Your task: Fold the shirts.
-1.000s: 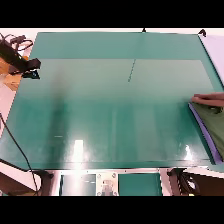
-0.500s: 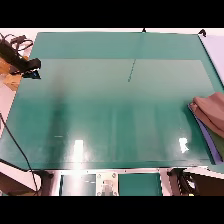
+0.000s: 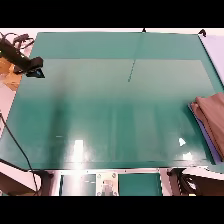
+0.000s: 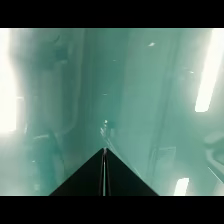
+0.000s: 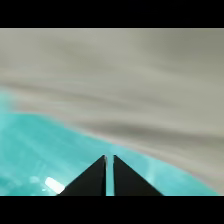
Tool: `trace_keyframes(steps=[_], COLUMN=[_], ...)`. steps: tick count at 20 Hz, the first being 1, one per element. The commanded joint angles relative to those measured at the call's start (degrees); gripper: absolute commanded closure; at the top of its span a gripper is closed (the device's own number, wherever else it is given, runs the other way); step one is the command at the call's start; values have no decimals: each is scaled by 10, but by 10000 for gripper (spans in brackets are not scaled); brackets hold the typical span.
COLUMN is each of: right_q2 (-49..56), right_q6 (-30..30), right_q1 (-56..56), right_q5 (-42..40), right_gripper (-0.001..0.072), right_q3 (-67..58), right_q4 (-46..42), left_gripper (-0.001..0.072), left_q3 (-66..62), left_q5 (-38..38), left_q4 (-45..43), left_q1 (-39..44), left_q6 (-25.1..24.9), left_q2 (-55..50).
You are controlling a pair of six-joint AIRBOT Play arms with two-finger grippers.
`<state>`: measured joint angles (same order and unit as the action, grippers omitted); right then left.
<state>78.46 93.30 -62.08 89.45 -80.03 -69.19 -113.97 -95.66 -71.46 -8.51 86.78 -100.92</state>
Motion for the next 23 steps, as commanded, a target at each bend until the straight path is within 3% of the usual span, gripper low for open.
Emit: trace_keyframes(steps=[1,4,8,13,19,23], right_q2=[-19,-81,-230,-393,-421,-421], right_q6=[-31,-79,-94,-99,-94,-94], right_q1=[130,258,368,447,460,460], right_q5=[-79,-106,-127,-183,-179,-179], right_gripper=[699,700,699,699,698,697], right_q3=[-26,24,237,434,440,440], right_q4=[111,84,38,75,76,76], left_gripper=[682,682,681,681,680,679], left_q3=[0,59,268,530,565,565], left_q5=[-26,-16,77,165,174,219], left_q4=[6,-2,-7,-7,-9,-9], left_q1=[41,112,194,238,238,238], left_q6=[-3,-2,2,63,63,62], left_q2=[0,45,209,431,473,473])
